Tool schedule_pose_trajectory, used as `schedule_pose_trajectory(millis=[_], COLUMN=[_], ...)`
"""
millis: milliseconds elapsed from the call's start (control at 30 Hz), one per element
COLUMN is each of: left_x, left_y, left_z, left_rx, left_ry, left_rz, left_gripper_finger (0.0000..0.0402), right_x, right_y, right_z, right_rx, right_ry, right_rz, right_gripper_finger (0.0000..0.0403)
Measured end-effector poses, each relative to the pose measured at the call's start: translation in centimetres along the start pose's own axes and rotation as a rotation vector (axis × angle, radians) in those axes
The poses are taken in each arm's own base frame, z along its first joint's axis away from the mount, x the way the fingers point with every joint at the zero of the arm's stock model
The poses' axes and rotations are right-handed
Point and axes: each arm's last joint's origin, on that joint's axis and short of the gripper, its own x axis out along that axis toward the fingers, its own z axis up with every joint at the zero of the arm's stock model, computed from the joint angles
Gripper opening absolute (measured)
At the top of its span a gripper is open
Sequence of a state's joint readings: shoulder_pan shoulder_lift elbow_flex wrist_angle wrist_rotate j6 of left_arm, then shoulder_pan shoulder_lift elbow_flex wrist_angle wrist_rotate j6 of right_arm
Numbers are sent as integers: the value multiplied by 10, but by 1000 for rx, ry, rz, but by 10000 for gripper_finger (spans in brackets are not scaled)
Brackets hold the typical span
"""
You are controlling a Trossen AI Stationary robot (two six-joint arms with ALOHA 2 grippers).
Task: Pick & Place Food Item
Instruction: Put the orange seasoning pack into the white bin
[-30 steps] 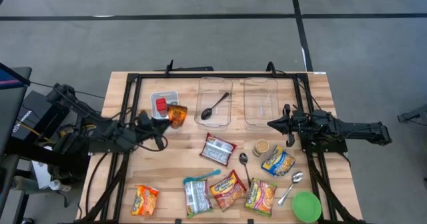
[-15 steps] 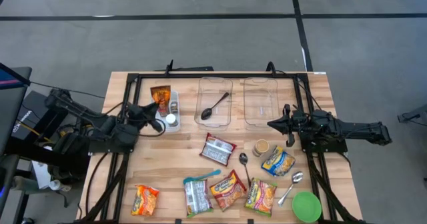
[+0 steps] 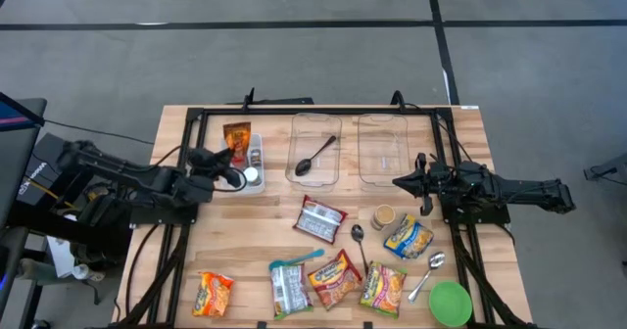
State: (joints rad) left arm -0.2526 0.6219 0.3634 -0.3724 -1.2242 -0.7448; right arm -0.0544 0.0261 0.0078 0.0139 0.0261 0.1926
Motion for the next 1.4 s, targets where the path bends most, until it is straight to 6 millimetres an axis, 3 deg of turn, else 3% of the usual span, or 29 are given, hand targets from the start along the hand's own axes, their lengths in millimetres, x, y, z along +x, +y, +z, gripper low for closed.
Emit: schedule_pose_trajectory(millis=[433, 800, 1167, 1400], left_x=[33, 55, 63, 63], left_y=[1, -9, -10, -10], left_z=[-12, -12, -21, -21], left_rx=[47, 146, 168, 167], left_ry=[120, 190, 289, 288], left_rz=[148, 66, 17, 15], left_gripper_finger=[30, 31, 27, 44], right_x=[0, 0, 0, 0], right_y=[0, 0, 0, 0], right_z=[0, 0, 0, 0], right_rx=[0, 0, 0, 0], right_ry=[0, 0, 0, 0], right_rz=[0, 0, 0, 0], right_gripper_finger=[0, 0, 0, 0])
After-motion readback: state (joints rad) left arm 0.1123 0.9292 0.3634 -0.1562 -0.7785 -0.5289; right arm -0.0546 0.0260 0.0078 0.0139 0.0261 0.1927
